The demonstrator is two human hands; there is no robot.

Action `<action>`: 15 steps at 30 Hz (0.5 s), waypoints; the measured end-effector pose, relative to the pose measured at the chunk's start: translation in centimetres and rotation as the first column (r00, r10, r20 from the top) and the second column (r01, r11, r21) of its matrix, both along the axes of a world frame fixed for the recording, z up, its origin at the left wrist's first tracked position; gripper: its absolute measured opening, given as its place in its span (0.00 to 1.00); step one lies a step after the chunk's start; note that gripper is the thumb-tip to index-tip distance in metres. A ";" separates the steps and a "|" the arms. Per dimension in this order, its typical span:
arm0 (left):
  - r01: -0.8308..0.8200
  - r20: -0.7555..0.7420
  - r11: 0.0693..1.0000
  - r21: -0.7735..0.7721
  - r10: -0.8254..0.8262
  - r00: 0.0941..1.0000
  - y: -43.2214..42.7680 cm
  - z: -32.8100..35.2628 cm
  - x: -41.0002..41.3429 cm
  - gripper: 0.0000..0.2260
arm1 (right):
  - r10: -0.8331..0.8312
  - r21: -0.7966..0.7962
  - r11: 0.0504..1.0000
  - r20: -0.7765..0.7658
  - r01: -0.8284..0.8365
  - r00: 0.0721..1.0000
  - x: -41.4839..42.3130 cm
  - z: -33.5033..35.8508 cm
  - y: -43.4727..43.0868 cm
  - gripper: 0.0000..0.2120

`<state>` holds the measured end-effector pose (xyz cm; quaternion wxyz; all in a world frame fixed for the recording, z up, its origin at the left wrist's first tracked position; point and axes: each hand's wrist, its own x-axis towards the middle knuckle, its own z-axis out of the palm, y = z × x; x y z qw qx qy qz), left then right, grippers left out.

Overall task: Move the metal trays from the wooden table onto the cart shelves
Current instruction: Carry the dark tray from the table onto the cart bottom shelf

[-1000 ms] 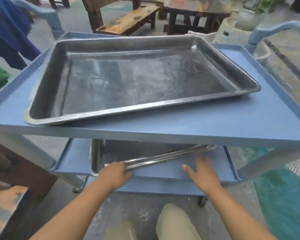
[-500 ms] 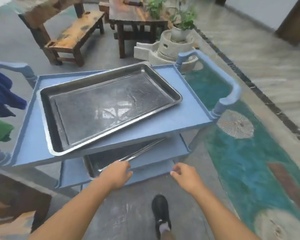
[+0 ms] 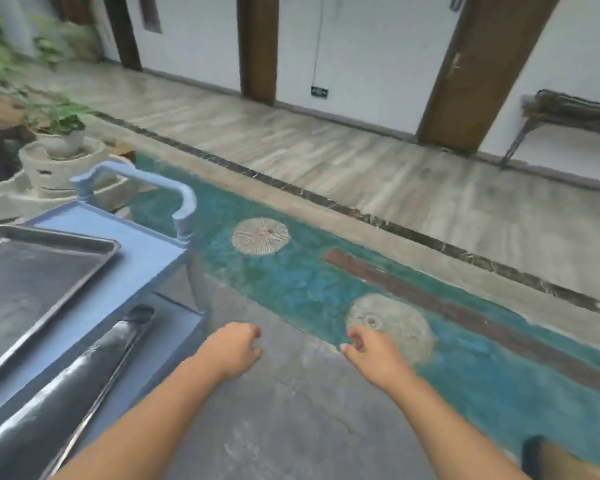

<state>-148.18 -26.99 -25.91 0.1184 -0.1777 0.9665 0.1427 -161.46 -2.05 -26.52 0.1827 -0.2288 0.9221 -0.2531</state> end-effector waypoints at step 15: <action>0.681 -0.050 0.732 -0.004 -0.680 0.731 45.2 2.4 -12.8 0.19 | -0.689 0.014 0.720 -0.107 0.694 0.717 8.4 1.6 48.6 0.16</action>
